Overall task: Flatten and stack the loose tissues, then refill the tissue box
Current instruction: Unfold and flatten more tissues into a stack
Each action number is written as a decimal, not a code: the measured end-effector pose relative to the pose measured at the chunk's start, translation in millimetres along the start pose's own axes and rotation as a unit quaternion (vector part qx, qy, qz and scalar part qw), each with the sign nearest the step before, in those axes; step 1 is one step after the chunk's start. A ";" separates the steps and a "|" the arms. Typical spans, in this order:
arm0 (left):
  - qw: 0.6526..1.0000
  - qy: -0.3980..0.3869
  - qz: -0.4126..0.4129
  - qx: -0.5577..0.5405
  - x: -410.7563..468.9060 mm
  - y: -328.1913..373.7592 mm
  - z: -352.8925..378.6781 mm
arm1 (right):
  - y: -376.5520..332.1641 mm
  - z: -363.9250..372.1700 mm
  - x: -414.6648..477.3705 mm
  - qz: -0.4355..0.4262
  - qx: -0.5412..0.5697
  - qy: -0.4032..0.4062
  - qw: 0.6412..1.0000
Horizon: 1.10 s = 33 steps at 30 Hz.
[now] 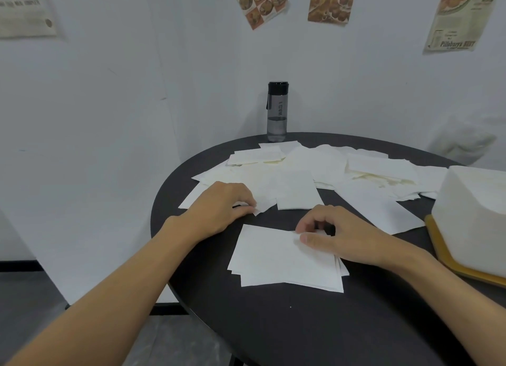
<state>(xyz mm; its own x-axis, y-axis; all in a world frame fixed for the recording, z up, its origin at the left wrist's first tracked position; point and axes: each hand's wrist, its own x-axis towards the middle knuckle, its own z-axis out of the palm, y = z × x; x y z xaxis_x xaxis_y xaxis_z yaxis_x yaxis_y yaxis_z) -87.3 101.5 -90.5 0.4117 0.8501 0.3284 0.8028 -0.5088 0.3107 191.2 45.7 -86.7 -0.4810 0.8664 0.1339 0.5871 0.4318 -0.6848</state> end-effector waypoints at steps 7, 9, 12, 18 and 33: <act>0.988 0.086 -0.041 -0.122 2.8 10.8 -2.0 | -3.7 1.2 -0.6 0.006 0.014 0.018 1.000; 0.979 0.121 -0.048 -0.157 4.5 16.3 -7.1 | -4.0 2.4 0.2 0.007 0.021 0.053 0.998; 0.968 0.161 -0.049 -0.187 9.3 25.7 -18.5 | -0.7 3.8 3.9 0.017 0.027 0.120 0.992; 0.942 0.211 -0.008 -0.260 12.8 53.4 -48.0 | -4.4 -2.7 8.0 -0.001 0.071 0.261 0.963; 0.964 0.078 0.039 -0.251 14.0 107.7 -52.0 | -29.4 -6.9 0.9 -0.067 0.251 0.298 0.919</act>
<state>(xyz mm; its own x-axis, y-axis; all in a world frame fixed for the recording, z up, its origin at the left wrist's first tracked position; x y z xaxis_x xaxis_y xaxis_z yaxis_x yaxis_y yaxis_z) -17.5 51.5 -6.0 0.3611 0.7953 0.4870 0.4460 -0.6059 0.6588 178.0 35.6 -61.6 0.0021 0.8623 0.5064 0.1027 0.5035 -0.8579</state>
